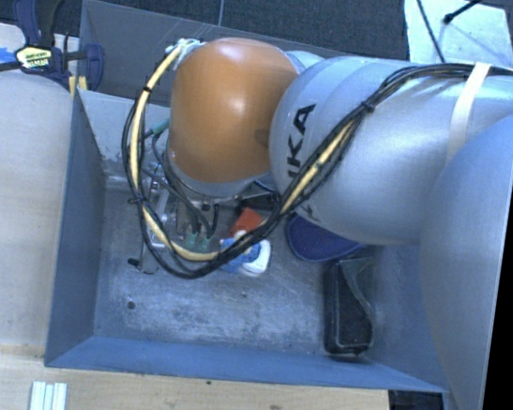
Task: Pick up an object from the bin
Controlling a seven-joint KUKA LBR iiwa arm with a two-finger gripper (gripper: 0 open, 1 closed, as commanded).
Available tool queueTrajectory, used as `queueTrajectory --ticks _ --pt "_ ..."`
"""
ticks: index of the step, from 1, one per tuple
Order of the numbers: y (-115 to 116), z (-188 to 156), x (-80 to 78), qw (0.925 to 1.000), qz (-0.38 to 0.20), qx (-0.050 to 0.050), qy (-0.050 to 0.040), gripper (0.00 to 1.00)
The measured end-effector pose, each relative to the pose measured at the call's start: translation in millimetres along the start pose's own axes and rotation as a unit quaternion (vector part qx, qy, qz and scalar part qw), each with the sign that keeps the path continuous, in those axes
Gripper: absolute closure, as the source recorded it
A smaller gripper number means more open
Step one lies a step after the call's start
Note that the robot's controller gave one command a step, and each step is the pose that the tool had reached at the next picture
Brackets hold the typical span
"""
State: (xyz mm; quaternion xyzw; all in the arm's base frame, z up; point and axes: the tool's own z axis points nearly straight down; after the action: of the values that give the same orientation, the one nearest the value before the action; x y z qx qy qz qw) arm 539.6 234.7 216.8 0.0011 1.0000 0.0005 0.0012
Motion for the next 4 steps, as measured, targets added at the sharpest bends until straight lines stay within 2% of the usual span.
queueTrajectory --ticks 1,2,3,4 --pt "-12 -88 -14.4 0.9627 -0.27 0.0 -0.0039 0.0" --pt "-100 3 -34.4 0.9659 -0.259 0.001 0.0038 0.0" --pt "-179 31 -29.0 0.933 -0.36 0.001 0.0017 0.0" --pt "-174 151 -54.2 0.9351 -0.354 -0.001 0.0026 0.0"
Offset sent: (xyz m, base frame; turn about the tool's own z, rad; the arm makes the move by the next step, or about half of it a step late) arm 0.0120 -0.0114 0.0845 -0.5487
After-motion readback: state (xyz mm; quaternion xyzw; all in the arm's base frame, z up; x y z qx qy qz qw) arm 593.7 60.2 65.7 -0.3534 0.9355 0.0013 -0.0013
